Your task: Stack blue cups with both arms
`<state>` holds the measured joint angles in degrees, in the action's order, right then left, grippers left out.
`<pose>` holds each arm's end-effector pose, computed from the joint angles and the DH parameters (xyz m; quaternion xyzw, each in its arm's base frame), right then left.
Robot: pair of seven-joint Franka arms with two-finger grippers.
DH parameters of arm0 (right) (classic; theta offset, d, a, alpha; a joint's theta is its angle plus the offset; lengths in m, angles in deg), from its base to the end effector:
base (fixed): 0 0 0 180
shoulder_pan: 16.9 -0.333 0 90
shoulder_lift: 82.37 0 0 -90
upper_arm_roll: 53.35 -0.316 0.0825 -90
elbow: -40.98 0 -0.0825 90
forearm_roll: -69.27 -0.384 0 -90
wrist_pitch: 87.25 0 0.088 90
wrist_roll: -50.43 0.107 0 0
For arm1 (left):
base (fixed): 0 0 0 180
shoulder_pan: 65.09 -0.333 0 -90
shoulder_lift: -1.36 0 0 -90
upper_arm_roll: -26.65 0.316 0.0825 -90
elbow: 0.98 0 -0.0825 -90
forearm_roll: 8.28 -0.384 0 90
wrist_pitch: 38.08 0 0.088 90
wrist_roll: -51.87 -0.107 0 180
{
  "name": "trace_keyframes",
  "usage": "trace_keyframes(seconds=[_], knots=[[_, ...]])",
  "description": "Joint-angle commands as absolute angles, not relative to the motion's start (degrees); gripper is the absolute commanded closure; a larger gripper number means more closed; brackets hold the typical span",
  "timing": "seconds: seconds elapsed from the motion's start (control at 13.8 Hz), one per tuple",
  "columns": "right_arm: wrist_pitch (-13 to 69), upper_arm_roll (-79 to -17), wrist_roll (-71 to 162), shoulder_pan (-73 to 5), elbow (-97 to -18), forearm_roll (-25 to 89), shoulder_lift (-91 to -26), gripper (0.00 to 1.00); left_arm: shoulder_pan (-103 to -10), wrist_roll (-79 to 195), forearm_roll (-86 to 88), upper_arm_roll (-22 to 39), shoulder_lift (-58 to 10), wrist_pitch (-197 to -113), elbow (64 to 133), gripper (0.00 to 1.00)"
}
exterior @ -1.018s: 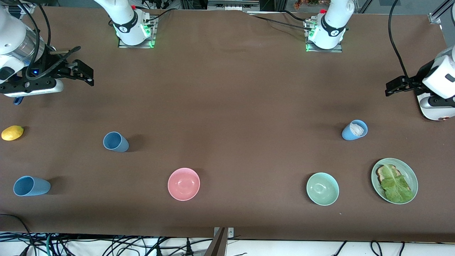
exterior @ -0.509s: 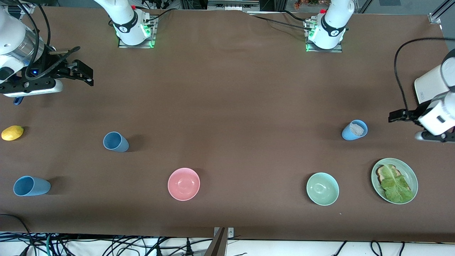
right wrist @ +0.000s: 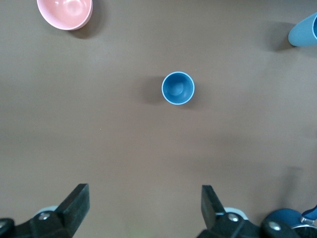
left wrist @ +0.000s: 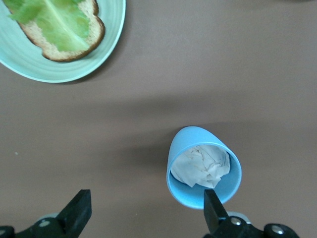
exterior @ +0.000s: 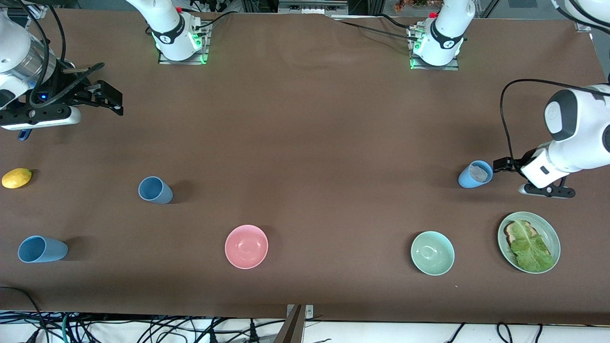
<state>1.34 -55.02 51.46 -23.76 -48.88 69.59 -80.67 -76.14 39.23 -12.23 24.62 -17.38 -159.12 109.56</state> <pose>0.5542 0.0823 0.6070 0.9975 0.0654 -0.0256 0.0045 0.5929 0.0982 0.3081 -0.9959 0.0508 0.0746 0.0086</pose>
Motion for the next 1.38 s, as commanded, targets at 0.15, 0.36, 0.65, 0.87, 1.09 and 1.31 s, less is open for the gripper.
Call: trace_keyframes(seconds=[0.15,0.36,0.65,0.87,1.09,1.31], knots=[[-0.5,-54.9,50.6,-23.7,-47.4,69.1,-80.6,0.00,-76.3,37.8,-12.5,24.3,-21.7,-164.5,111.7,0.00],[-0.3,-54.9,50.6,-23.7,-47.4,69.0,-80.5,0.00,-76.3,37.9,-12.5,24.2,-23.4,-164.6,111.8,0.48],[0.0,-54.8,50.5,-23.5,-47.3,69.4,-80.3,0.00,-74.8,36.4,-12.7,24.0,-23.6,-163.7,111.3,1.00],[0.8,-54.7,47.1,-21.0,-47.4,69.2,-78.9,0.00,-74.3,36.4,-12.7,24.0,-23.8,-163.7,111.0,1.00],[4.5,-54.8,45.8,-20.0,-47.4,69.4,-76.2,0.00,-74.1,36.4,-12.7,24.0,-23.8,-163.7,110.9,1.00],[8.6,-54.8,45.0,-20.1,-47.3,69.5,-72.5,0.00,-73.8,36.4,-12.7,24.0,-23.6,-163.7,110.9,1.00]])
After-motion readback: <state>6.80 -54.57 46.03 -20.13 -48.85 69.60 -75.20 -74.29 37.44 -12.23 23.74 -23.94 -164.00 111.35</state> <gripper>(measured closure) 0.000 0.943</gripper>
